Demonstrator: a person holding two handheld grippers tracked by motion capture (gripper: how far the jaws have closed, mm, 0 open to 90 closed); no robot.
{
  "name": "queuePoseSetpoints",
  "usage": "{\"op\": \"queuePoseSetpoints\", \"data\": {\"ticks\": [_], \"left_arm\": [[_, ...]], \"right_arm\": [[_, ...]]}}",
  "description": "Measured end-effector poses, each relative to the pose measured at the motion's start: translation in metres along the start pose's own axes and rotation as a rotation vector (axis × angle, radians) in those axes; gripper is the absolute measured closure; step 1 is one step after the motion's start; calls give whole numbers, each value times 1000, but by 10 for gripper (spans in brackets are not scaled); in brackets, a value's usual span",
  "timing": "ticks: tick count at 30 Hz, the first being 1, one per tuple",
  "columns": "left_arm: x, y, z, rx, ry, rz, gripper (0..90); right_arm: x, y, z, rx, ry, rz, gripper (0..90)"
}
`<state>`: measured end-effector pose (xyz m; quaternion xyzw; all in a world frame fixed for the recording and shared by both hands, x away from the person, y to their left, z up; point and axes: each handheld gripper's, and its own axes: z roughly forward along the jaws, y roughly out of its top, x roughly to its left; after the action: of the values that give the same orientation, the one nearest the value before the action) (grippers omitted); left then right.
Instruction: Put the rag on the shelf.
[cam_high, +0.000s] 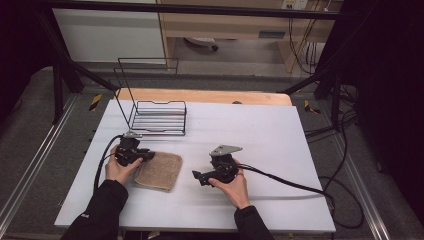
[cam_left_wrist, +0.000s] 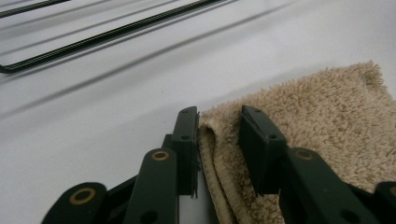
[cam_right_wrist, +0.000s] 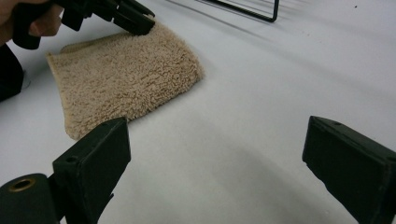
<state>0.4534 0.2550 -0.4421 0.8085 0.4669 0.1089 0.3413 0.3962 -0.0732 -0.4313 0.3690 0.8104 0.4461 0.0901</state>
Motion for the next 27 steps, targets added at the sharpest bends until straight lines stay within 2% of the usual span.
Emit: {"op": "queuePoseSetpoints", "data": {"ticks": [6, 10, 11, 18, 27], "left_arm": [[-1, 0, 0, 4, -2, -13, 696], [-3, 0, 0, 11, -14, -6, 769], [-4, 0, 0, 9, -11, -1, 780], [-4, 0, 0, 11, -12, 9, 808], [-7, 0, 1, 15, 7, 34, 808]], "right_arm": [[0, 5, 3, -9, 1, 18, 84], [3, 11, 9, -11, 4, 42, 94], [4, 13, 12, -8, 0, 33, 95], [9, 28, 30, -10, -12, 45, 107], [19, 46, 59, 3, -14, 65, 62]]}}
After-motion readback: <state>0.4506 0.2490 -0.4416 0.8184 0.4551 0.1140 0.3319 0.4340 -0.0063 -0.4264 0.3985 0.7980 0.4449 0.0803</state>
